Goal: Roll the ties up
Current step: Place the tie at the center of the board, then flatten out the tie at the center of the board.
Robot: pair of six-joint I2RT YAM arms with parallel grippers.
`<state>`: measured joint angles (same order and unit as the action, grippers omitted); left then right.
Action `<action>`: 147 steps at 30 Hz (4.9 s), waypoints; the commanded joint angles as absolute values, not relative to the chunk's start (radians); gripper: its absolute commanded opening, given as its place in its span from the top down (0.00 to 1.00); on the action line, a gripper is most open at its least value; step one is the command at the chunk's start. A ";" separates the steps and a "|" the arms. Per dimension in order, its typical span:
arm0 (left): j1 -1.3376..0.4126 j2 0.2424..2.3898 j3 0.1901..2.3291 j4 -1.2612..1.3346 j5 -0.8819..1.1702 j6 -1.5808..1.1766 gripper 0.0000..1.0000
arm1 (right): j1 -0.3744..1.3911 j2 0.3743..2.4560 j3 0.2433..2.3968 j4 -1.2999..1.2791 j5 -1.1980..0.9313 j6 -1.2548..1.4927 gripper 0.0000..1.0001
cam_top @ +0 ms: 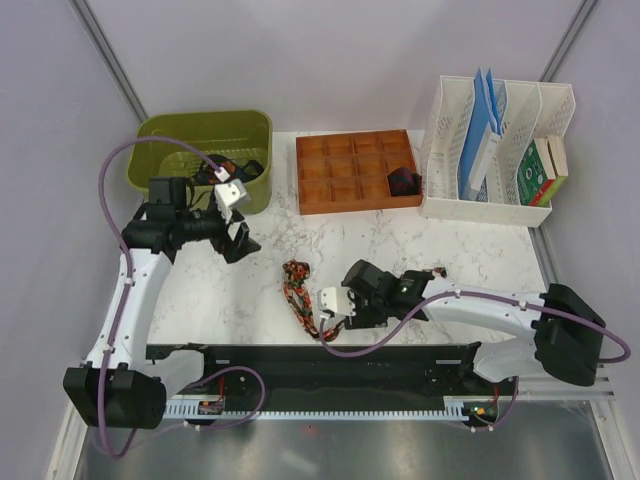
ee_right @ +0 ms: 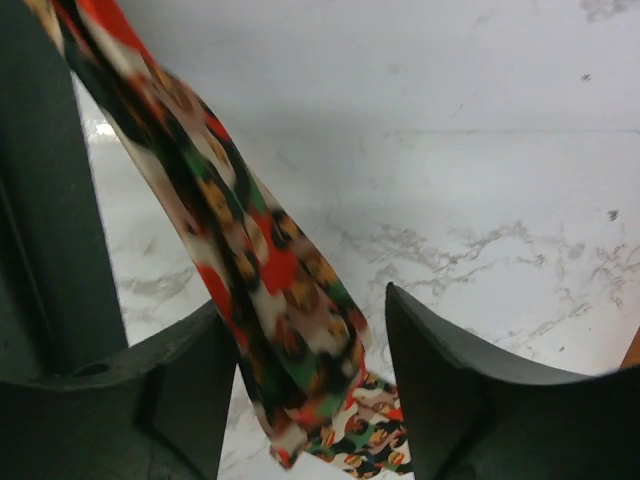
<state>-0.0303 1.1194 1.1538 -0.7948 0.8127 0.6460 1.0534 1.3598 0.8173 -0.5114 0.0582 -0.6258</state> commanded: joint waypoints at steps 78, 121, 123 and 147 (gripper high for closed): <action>-0.428 1.497 0.951 -0.770 0.431 1.049 0.27 | 0.061 1.410 0.739 -0.853 -0.163 -0.986 0.33; -0.413 1.497 0.891 -0.819 0.176 1.239 0.79 | 0.057 1.480 0.749 -0.838 -0.109 -0.966 0.19; -0.394 1.461 0.905 -0.865 0.186 1.253 0.85 | 0.057 1.477 0.749 -0.836 -0.109 -0.965 0.19; -0.225 1.405 0.799 -0.856 0.167 1.328 0.98 | 0.055 1.473 0.724 -0.825 -0.104 -0.960 0.20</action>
<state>-0.2348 1.3968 0.7666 -0.8917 0.1608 1.2850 0.0631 1.4544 0.7593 -0.8658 -0.0891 -0.9535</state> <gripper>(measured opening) 0.023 0.796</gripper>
